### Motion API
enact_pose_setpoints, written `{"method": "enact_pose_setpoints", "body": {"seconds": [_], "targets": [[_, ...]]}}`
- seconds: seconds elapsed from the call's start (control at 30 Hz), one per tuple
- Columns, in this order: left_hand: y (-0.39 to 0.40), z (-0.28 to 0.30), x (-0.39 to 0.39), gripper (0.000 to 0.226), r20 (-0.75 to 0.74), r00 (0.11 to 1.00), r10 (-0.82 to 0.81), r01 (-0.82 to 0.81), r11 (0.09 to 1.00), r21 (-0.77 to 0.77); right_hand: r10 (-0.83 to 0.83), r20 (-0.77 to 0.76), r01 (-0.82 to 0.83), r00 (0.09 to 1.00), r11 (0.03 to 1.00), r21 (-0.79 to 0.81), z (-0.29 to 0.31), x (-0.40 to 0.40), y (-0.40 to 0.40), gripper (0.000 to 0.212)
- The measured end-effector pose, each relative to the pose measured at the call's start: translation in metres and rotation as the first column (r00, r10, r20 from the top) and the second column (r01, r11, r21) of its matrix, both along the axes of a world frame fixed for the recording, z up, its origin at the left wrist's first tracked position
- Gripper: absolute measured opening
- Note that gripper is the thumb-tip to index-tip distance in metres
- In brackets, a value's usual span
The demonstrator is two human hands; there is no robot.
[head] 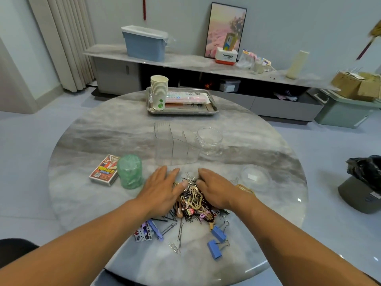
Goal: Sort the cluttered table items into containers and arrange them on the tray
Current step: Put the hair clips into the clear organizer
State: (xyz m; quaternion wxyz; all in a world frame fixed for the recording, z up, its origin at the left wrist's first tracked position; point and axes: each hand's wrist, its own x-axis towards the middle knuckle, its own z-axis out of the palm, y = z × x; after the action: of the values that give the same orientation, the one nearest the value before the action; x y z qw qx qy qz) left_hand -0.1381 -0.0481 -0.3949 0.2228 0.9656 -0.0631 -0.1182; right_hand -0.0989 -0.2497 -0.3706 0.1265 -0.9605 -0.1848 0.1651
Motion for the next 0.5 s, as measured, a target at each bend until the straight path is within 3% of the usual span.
{"method": "enact_pose_setpoints", "body": {"seconds": [0.07,0.17,0.23,0.3,0.4,0.5], "targets": [[0.000,-0.004,0.002,0.078,0.019,0.998,-0.062,0.062,0.998,0.013,0.066,0.015,-0.066,0.998,0.998,0.005,-0.006,-0.006,-0.001,0.057],[-0.001,-0.007,0.002,0.075,0.035,0.982,-0.185,0.187,0.980,-0.067,0.060,0.082,-0.075,0.995,0.976,0.206,-0.013,-0.027,-0.002,0.051],[-0.002,-0.005,0.002,0.070,0.050,0.973,-0.227,0.231,0.965,-0.127,-0.064,0.187,0.004,0.980,0.952,0.307,-0.019,-0.038,-0.004,0.048],[-0.005,-0.003,0.000,0.064,0.074,0.972,-0.221,0.231,0.957,-0.175,-0.234,0.258,0.149,0.937,0.939,0.310,-0.026,-0.045,-0.010,0.051],[-0.007,-0.002,-0.005,0.062,0.130,0.978,-0.161,0.184,0.964,-0.191,-0.418,0.232,0.345,0.878,0.891,0.295,-0.030,-0.051,-0.026,0.060],[-0.006,-0.004,-0.018,0.065,0.217,0.974,-0.059,0.093,0.984,-0.150,-0.466,0.232,0.409,0.854,0.876,0.257,-0.036,-0.054,-0.044,0.065]]}}
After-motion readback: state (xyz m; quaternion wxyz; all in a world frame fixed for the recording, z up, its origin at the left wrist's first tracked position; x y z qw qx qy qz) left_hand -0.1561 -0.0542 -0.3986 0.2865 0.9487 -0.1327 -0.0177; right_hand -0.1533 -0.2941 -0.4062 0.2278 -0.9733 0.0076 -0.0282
